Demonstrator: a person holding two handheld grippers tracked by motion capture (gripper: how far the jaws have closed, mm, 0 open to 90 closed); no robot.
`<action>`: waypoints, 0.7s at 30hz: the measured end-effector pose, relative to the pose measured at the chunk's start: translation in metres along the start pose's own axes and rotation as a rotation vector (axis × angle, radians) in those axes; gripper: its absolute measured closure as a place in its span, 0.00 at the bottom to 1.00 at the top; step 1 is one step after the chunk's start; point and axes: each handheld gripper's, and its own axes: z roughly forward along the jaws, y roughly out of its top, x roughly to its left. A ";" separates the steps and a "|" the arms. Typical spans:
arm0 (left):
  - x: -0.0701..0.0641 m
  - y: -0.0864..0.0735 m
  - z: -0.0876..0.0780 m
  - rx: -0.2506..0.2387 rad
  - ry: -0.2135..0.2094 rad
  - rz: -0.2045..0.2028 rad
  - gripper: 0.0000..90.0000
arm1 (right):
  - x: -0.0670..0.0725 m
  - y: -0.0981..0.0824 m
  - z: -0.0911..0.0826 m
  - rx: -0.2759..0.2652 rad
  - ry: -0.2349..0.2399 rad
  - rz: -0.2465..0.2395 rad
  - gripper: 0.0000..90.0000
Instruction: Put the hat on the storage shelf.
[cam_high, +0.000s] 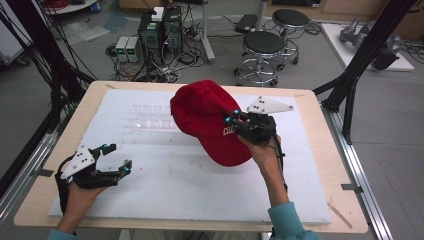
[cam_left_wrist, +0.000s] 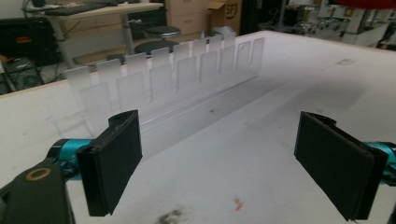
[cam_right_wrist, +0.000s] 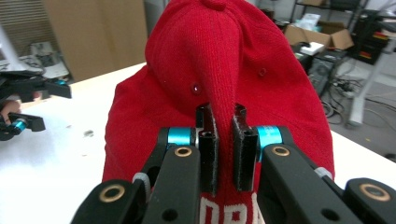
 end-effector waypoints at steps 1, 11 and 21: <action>-0.003 0.004 0.000 -0.002 -0.014 -0.002 0.17 | 0.001 0.000 0.001 -0.002 0.004 -0.004 0.93; -0.030 0.025 0.014 -0.017 -0.134 0.004 0.15 | 0.027 0.000 0.017 -0.029 0.059 -0.043 0.93; -0.053 0.039 0.034 0.038 -0.237 -0.063 0.13 | 0.043 0.000 0.031 -0.064 0.088 -0.048 0.93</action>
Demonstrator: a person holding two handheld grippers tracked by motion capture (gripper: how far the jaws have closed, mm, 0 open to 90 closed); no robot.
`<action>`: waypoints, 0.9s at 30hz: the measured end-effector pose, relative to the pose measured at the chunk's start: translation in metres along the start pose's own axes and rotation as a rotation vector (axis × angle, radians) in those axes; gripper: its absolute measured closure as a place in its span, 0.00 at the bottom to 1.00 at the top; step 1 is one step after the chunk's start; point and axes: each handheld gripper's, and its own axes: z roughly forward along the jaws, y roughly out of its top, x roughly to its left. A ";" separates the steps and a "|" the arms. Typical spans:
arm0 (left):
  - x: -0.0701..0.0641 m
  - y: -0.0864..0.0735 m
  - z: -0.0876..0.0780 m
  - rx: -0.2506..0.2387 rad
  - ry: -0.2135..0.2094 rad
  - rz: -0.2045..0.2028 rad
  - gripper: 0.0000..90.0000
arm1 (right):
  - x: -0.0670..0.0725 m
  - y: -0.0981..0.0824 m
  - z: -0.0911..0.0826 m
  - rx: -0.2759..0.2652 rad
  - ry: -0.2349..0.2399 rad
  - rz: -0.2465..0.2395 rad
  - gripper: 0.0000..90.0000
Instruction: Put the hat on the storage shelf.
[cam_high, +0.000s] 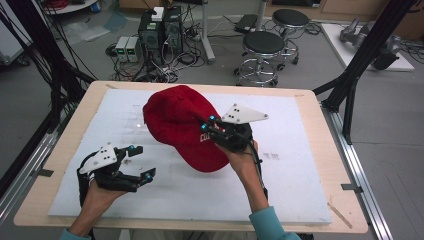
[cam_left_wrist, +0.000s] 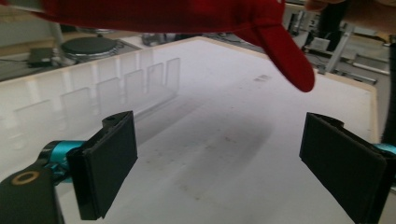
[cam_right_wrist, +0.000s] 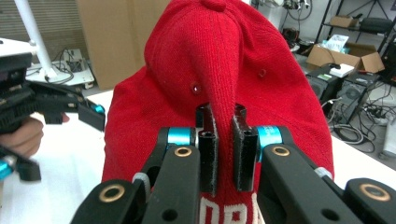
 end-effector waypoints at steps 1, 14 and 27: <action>-0.002 0.001 0.003 0.006 -0.006 -0.001 0.14 | 0.001 -0.001 0.001 -0.004 0.003 0.002 0.93; -0.016 0.011 0.036 0.011 -0.121 -0.078 0.28 | 0.013 -0.001 0.016 -0.053 0.035 0.013 0.93; -0.024 0.012 0.050 0.000 -0.186 -0.118 0.45 | 0.018 0.000 0.020 -0.096 0.056 0.019 0.93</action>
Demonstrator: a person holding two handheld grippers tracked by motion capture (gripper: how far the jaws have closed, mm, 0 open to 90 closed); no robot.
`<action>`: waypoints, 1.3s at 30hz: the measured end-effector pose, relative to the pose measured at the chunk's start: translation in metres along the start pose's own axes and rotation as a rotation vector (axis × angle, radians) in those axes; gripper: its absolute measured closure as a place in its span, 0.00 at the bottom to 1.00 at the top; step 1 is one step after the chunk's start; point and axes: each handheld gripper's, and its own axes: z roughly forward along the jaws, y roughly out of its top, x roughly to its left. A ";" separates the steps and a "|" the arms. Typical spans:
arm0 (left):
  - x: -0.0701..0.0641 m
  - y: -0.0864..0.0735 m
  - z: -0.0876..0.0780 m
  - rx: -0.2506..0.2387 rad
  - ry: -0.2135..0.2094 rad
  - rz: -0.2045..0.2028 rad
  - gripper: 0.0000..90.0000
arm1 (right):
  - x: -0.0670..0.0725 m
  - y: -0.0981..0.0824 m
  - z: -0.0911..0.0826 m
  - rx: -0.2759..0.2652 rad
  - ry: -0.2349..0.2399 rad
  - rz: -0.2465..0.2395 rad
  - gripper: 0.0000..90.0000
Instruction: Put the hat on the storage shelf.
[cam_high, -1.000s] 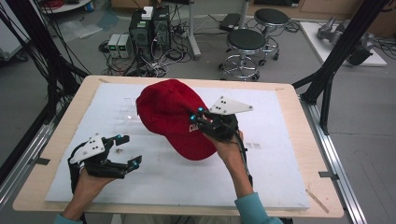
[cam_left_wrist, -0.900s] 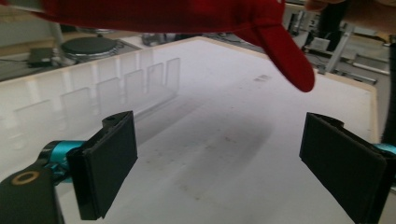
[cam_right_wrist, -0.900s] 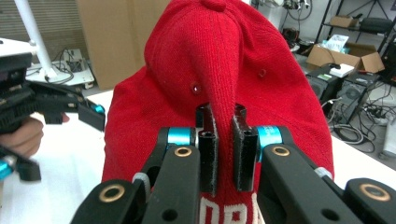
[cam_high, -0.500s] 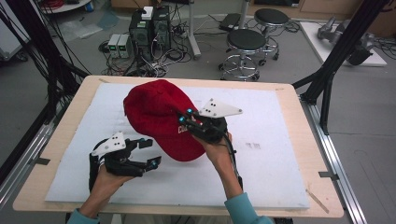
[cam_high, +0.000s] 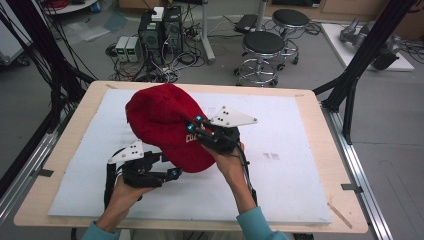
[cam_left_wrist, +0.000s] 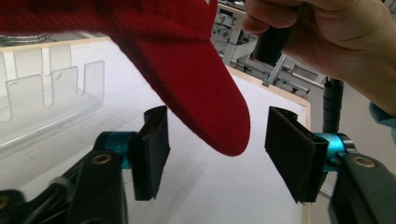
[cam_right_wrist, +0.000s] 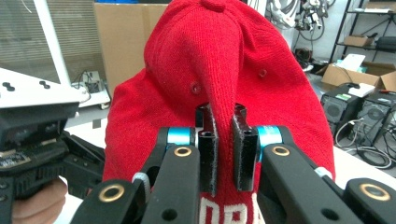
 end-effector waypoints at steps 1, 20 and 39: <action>0.000 0.000 0.000 -0.007 -0.005 -0.003 0.46 | 0.000 0.000 0.000 -0.003 0.001 0.001 0.93; 0.004 0.003 0.000 -0.046 -0.018 -0.082 0.79 | 0.003 0.002 0.002 -0.059 0.021 -0.014 0.92; 0.006 0.006 -0.009 -0.015 -0.016 -0.072 0.95 | 0.001 0.000 0.006 -0.062 0.079 0.002 0.64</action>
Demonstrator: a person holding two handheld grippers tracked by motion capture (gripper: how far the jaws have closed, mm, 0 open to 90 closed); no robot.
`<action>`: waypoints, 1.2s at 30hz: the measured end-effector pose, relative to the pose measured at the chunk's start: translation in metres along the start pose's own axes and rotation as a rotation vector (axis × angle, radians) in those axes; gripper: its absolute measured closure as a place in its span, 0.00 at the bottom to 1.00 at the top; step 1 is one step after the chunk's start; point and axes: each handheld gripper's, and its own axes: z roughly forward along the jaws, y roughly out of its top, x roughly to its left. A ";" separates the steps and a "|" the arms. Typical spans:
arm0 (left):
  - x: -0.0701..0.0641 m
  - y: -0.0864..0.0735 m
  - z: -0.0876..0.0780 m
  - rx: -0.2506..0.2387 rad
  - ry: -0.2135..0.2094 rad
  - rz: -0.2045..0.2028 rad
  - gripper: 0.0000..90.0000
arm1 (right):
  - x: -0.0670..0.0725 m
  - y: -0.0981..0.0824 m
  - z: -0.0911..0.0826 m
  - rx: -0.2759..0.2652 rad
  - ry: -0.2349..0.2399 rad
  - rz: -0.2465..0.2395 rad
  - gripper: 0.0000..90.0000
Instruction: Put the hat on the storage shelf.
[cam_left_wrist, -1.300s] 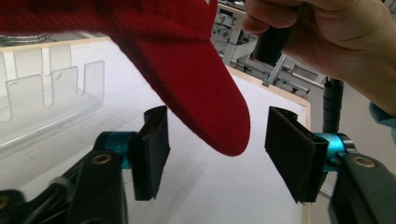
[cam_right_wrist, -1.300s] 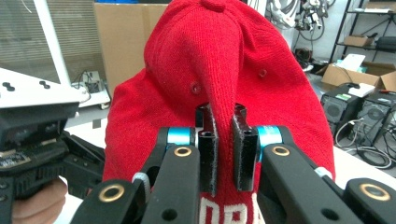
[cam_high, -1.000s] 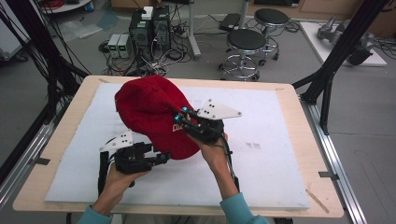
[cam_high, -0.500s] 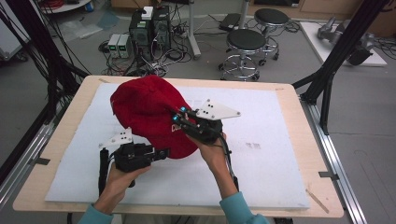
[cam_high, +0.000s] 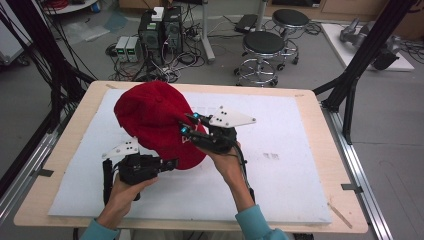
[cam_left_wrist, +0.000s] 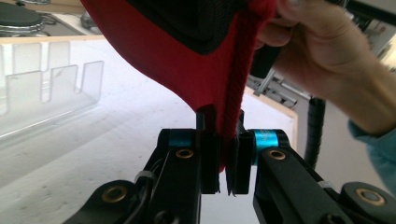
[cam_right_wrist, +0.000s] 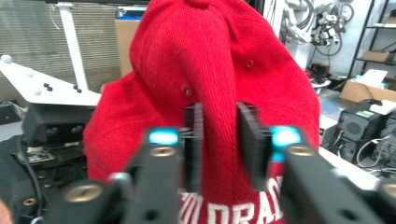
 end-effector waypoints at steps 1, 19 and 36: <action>0.000 0.000 -0.001 -0.005 0.013 0.008 0.95 | 0.000 0.000 0.000 0.000 -0.005 0.013 0.59; 0.007 0.034 -0.025 0.089 0.181 0.188 0.95 | -0.012 -0.010 -0.026 0.206 -0.101 -0.012 0.00; 0.039 0.074 -0.022 0.188 0.380 0.298 0.95 | -0.026 -0.049 -0.123 0.242 -0.297 0.022 0.01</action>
